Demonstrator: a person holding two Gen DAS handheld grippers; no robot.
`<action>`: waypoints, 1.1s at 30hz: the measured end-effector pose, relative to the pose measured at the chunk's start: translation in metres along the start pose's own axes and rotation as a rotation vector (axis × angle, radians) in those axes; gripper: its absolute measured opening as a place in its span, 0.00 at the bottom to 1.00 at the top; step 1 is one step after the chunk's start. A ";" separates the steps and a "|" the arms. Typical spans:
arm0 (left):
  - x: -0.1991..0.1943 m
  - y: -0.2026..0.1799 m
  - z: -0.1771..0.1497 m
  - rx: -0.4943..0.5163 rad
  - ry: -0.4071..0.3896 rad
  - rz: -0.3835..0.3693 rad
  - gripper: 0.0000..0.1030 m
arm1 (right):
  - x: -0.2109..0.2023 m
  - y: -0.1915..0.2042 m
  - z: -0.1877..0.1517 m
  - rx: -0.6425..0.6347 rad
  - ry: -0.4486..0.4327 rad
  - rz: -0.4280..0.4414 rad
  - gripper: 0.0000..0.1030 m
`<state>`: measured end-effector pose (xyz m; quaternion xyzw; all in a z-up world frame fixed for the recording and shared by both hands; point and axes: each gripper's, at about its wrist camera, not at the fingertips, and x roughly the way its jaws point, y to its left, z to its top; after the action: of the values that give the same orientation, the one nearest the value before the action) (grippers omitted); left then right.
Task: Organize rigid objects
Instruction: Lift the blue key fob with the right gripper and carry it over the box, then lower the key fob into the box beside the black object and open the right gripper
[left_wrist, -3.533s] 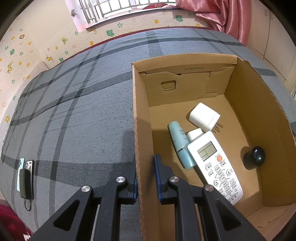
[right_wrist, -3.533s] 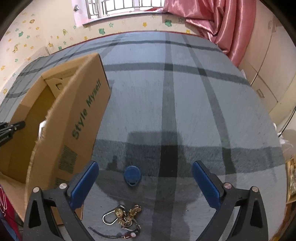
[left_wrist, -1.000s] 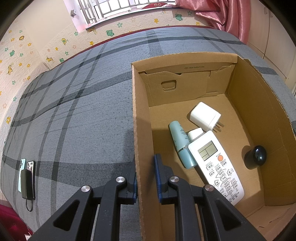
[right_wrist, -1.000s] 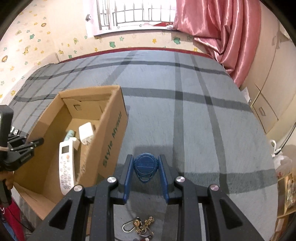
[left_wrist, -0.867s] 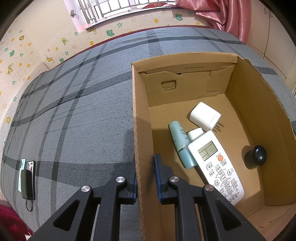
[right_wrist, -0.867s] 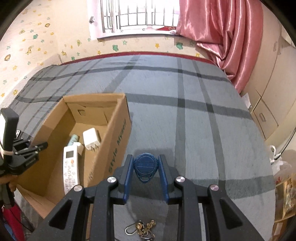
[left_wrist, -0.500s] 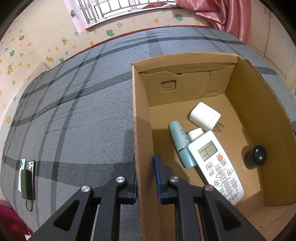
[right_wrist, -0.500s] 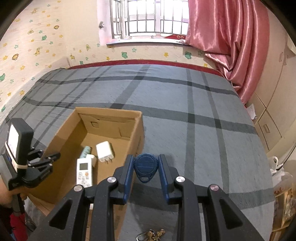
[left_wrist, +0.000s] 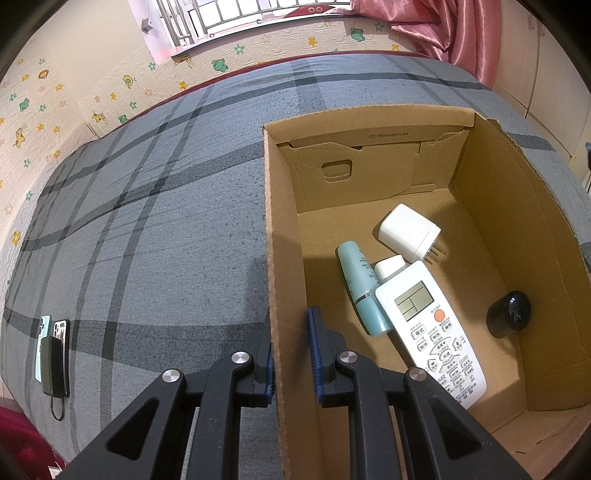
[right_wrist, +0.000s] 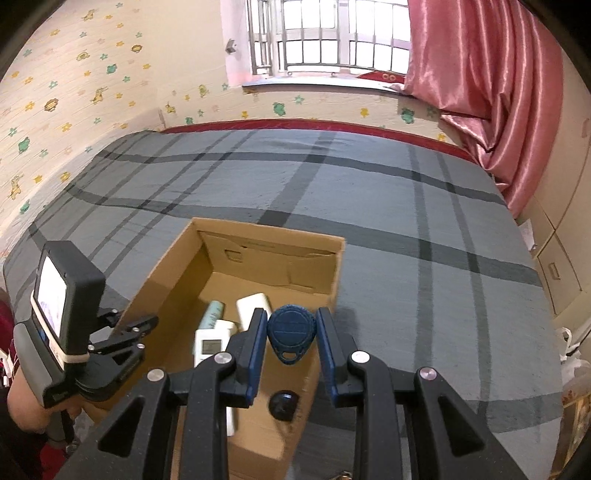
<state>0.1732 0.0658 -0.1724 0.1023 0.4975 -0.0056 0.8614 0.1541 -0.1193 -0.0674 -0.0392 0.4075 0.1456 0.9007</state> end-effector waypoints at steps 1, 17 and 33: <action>0.000 0.000 0.000 -0.001 0.000 -0.001 0.16 | 0.003 0.003 0.000 -0.003 0.005 0.006 0.27; 0.000 0.000 0.000 -0.001 0.000 -0.002 0.16 | 0.062 0.041 -0.009 -0.009 0.170 0.072 0.27; 0.000 0.000 0.000 -0.002 0.001 -0.003 0.16 | 0.114 0.046 -0.026 0.016 0.355 0.061 0.27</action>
<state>0.1735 0.0658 -0.1726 0.1007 0.4983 -0.0062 0.8611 0.1931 -0.0541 -0.1673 -0.0448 0.5621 0.1604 0.8101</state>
